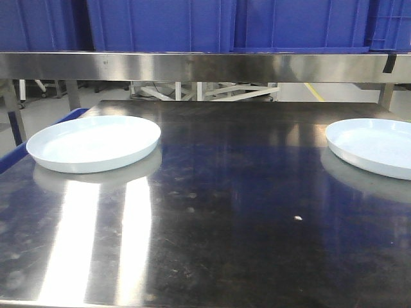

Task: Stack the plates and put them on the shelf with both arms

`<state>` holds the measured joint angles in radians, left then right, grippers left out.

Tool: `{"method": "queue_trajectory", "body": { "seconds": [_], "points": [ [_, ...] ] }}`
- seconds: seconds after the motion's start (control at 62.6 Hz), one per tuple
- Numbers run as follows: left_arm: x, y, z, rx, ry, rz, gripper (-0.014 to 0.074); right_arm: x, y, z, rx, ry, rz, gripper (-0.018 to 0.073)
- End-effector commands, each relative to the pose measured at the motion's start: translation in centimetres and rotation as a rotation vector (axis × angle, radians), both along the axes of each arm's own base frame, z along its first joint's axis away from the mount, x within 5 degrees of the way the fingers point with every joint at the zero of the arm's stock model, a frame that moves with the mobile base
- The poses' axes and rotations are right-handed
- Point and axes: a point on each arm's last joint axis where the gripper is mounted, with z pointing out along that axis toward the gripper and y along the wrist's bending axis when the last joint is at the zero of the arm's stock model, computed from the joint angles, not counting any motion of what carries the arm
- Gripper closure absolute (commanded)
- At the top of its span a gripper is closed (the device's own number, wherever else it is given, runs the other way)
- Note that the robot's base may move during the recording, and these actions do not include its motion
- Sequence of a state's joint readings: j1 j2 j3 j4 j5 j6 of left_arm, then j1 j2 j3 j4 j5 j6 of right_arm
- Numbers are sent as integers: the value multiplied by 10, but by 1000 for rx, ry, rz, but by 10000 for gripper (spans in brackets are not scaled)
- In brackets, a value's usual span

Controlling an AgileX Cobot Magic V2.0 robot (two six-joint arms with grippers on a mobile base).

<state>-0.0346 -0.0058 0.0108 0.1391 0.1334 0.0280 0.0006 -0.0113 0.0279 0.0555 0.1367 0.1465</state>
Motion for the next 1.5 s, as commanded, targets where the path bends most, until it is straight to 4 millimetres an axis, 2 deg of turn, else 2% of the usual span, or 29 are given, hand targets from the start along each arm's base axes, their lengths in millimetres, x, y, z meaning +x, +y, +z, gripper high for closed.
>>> {"method": "queue_trajectory", "body": {
  "seconds": [0.0, 0.08, 0.16, 0.256, 0.479, 0.559, 0.671, 0.831, 1.486],
  "points": [
    [0, -1, 2, 6, -81, -12, 508, -2, -1, 15, -9, -133, -11, 503],
    [0, -1, 7, -37, -80, -14, 508, -2, -1, 15, -9, -133, -11, 503],
    [3, -2, 23, -122, -76, -16, 508, -2, -1, 15, -9, -133, -11, 503],
    [10, -3, 53, -186, -13, -17, 508, -2, -1, 15, -9, -133, -11, 503],
    [41, -5, 151, -181, 169, -16, 508, -2, -1, 15, -9, -133, -11, 503],
    [55, -6, 177, -175, 201, -15, 508, -2, -1, 15, -9, -133, -11, 503],
    [72, -7, 199, -164, 238, -16, 508, -2, -1, 15, -9, -133, -11, 503],
    [85, -7, 203, -145, 265, -17, 508, -2, -1, 15, -9, -133, -11, 503],
    [84, -8, 200, -162, 296, -24, 508, -2, -1, 15, -9, -133, -11, 503]
  ]
}}
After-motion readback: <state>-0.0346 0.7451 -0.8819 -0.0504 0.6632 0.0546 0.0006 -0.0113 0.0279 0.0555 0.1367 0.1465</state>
